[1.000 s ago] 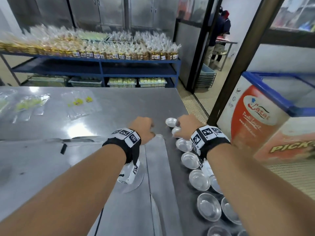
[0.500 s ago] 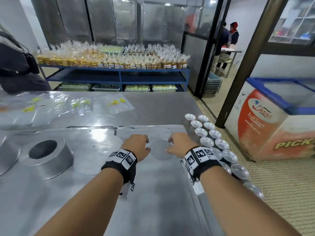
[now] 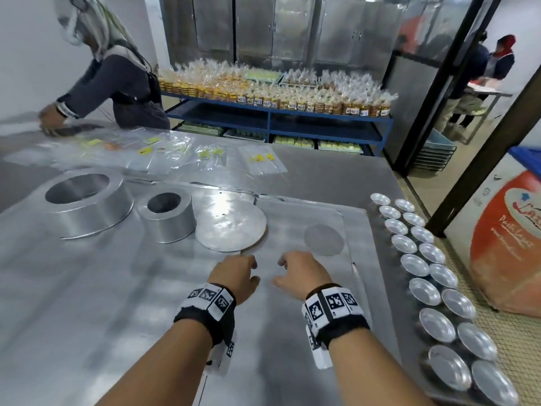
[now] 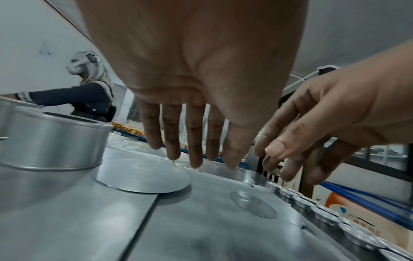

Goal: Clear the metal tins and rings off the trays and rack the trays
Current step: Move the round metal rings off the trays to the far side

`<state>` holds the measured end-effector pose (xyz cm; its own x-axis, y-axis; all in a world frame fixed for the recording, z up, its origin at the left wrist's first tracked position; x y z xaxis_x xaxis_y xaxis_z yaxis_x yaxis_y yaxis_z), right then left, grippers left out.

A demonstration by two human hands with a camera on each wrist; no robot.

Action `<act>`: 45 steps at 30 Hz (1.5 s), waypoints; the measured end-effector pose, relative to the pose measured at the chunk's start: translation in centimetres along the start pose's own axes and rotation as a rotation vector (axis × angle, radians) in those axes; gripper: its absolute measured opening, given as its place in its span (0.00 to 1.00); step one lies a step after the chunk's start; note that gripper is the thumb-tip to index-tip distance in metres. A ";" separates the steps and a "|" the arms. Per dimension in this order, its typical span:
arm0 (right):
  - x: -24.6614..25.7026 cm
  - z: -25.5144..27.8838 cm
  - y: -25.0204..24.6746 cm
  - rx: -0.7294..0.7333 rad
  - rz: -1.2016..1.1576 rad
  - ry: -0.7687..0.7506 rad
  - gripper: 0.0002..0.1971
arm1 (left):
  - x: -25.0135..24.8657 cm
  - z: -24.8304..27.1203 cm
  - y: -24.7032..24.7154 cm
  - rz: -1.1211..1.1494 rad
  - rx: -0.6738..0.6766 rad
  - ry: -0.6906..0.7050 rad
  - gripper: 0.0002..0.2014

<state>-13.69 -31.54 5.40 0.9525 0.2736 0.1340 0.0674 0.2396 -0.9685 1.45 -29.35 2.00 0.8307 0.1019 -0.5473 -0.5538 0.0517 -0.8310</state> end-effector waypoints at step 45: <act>26.7 -23.0 1.9 -0.072 -0.471 0.358 0.28 | 28.6 -13.7 -21.0 0.494 -0.358 -0.349 0.17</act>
<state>18.72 -45.19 2.32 0.8552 -0.1812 0.4855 0.5149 0.1914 -0.8356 37.60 -41.12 2.45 0.3868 0.3448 -0.8553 -0.7595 -0.4070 -0.5075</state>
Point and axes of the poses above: each hand's wrist, its own z-axis away from the middle knuckle, its own y-axis out of the palm, x = y × z, the point moved 7 cm from there along -z, towards the middle knuckle, and after that the axes turned 15 degrees about z, right-handed, at the moved point
